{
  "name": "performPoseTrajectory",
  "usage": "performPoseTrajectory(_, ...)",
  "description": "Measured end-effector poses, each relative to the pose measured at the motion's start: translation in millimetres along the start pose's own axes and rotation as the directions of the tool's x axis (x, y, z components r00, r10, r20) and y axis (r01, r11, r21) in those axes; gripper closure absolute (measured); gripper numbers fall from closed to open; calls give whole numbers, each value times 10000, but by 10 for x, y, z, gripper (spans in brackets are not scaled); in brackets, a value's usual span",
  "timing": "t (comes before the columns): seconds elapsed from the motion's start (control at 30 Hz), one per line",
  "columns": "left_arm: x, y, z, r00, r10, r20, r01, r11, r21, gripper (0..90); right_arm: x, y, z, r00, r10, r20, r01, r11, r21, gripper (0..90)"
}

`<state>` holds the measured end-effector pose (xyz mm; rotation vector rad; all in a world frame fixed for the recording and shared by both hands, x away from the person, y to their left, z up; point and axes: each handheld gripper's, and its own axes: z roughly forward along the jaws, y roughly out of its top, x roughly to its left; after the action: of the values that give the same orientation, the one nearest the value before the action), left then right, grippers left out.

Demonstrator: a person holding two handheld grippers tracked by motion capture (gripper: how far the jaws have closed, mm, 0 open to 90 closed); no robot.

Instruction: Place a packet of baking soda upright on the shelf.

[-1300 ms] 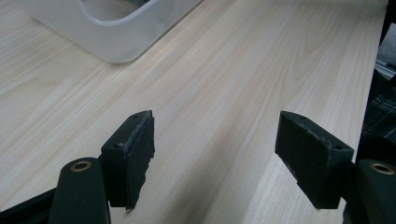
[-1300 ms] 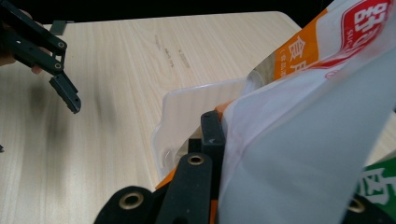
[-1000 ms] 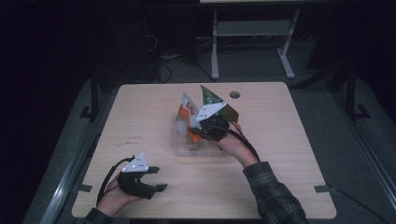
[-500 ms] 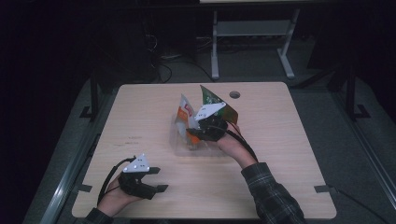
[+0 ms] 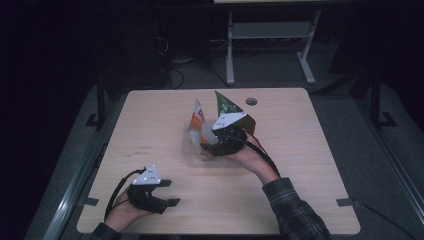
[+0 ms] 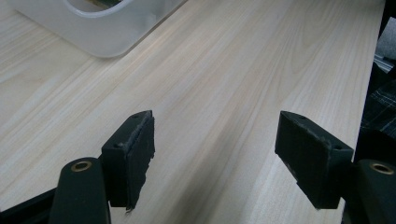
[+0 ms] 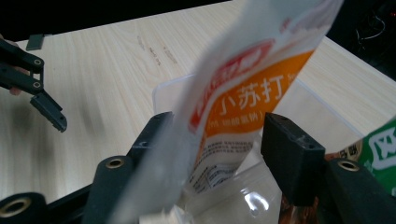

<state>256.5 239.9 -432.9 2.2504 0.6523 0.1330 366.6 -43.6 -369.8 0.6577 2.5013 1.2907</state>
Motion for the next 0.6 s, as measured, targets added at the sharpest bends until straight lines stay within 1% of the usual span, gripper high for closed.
performPoseTrajectory(0.03,-1,1,-1,10000,7,-13,-7,10000,-9,280,4,-23,-19,9998,186,-68,-187,9998,-43,421)
performPoseTrajectory(0.2,3,-4,0,10000,16,-24,-16,10000,-17,280,22,-68,-89,9998,201,-58,-202,9997,-139,404)
performPoseTrajectory(0.23,-6,-6,1,10000,-75,9,75,10000,-8,280,31,-78,-100,9997,246,-61,-247,9996,-145,403)
performPoseTrajectory(0.3,-11,-2,-1,10000,-37,-12,37,10000,-29,280,41,-99,-123,9999,157,-53,-158,9998,-105,399)
performPoseTrajectory(0.4,-8,-2,-3,10000,-13,-20,13,10000,-35,280,69,-127,-174,9996,235,-138,-238,9995,-224,399)
performPoseTrajectory(0.53,-2,-9,-2,10000,14,-49,-14,10000,-4,279,104,-177,-254,9997,124,-208,-131,9994,-314,400)
performPoseTrajectory(0.6,1,-7,-3,9999,90,-61,-90,10000,17,279,123,-213,-299,9997,139,-182,-145,9994,-325,400)
